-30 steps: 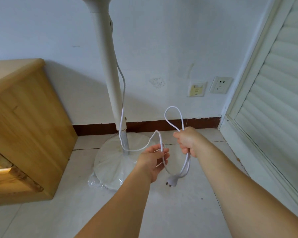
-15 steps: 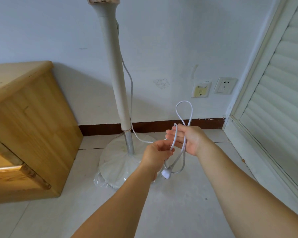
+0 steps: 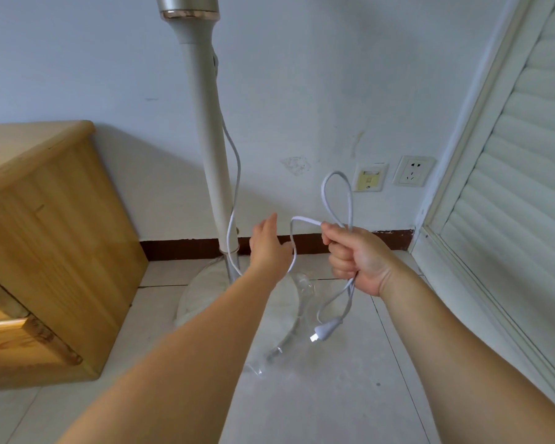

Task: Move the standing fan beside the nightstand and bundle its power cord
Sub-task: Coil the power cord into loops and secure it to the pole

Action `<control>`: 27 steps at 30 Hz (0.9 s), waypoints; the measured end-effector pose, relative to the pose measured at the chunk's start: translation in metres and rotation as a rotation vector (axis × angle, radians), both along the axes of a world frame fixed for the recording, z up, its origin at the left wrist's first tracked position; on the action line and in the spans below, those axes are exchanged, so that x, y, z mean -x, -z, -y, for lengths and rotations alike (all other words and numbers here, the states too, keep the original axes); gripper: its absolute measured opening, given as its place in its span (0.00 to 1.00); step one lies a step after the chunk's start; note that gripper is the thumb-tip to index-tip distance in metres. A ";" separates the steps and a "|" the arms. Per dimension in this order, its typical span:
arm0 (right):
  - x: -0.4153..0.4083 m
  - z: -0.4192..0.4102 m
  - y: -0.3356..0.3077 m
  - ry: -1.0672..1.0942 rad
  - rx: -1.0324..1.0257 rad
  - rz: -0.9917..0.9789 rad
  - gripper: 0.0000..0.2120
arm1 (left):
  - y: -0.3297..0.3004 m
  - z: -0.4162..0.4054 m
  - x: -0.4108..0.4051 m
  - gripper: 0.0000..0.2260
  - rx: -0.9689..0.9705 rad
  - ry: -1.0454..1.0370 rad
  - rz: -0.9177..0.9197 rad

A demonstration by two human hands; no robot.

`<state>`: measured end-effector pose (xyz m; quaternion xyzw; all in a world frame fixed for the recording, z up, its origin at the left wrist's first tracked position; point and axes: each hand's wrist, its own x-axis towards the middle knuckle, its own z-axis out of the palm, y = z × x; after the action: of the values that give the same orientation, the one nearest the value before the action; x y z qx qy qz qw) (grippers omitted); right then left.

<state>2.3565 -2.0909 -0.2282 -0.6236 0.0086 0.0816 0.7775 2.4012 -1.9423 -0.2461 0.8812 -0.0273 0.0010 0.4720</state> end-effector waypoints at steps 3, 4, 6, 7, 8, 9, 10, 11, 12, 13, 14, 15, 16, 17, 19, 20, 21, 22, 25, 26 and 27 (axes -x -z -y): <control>0.002 0.004 -0.006 -0.039 -0.087 0.070 0.12 | -0.009 0.001 -0.012 0.20 -0.047 0.054 -0.059; 0.002 0.005 -0.007 -0.045 -0.115 0.090 0.12 | -0.012 0.000 -0.015 0.16 -0.052 0.071 -0.075; 0.001 0.008 -0.009 -0.041 -0.139 0.109 0.11 | -0.017 -0.003 -0.015 0.11 0.003 0.091 -0.087; 0.001 0.009 -0.009 -0.029 -0.131 0.112 0.11 | -0.019 -0.005 -0.015 0.10 0.081 0.089 -0.094; 0.000 0.010 -0.008 -0.009 -0.104 0.111 0.10 | -0.022 -0.006 -0.014 0.09 0.173 0.079 -0.103; -0.001 0.011 -0.006 0.021 -0.056 0.108 0.08 | -0.026 -0.008 -0.014 0.09 0.257 0.063 -0.106; -0.001 0.011 -0.003 0.056 0.017 0.102 0.06 | -0.030 -0.008 -0.013 0.09 0.329 0.046 -0.104; -0.002 0.009 -0.001 0.090 0.110 0.098 0.05 | -0.036 -0.009 -0.013 0.08 0.390 0.029 -0.099; -0.003 0.007 0.001 0.125 0.199 0.094 0.03 | -0.041 -0.008 -0.013 0.07 0.451 0.022 -0.096; -0.003 0.004 0.002 0.161 0.264 0.091 0.03 | -0.047 -0.007 -0.012 0.08 0.514 0.020 -0.096; -0.005 0.000 0.004 0.190 0.293 0.090 0.05 | -0.052 -0.006 -0.011 0.10 0.583 0.020 -0.101; -0.006 -0.006 0.004 0.209 0.291 0.090 0.06 | -0.057 -0.005 -0.009 0.10 0.648 0.024 -0.110; -0.006 -0.010 0.004 0.222 0.272 0.091 0.08 | -0.062 -0.003 -0.006 0.09 0.708 0.033 -0.127; -0.007 -0.016 0.002 0.229 0.251 0.098 0.10 | -0.067 -0.001 -0.004 0.08 0.770 0.042 -0.147; -0.006 -0.023 -0.001 0.221 0.243 0.126 0.14 | -0.074 0.001 0.000 0.07 0.894 0.063 -0.190; -0.006 -0.026 -0.003 0.201 0.260 0.144 0.16 | -0.077 0.001 0.001 0.08 0.944 0.073 -0.208; -0.005 -0.029 -0.005 0.171 0.279 0.163 0.14 | -0.079 0.002 0.002 0.08 0.981 0.082 -0.223; -0.005 -0.031 -0.007 0.139 0.295 0.177 0.12 | -0.081 0.002 0.003 0.08 1.007 0.091 -0.236; -0.005 -0.034 -0.008 0.082 0.317 0.178 0.08 | -0.087 0.006 0.006 0.09 1.027 0.119 -0.255; -0.005 -0.035 -0.008 0.074 0.308 0.175 0.09 | -0.089 0.006 0.008 0.11 1.034 0.130 -0.252; -0.005 -0.036 -0.008 0.074 0.309 0.179 0.09 | -0.090 0.005 0.009 0.14 1.049 0.141 -0.249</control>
<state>2.3620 -2.0553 -0.2202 -0.7396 -0.0254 -0.0053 0.6726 2.3922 -1.9476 -0.1557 0.5167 -0.0260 -0.1215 0.8471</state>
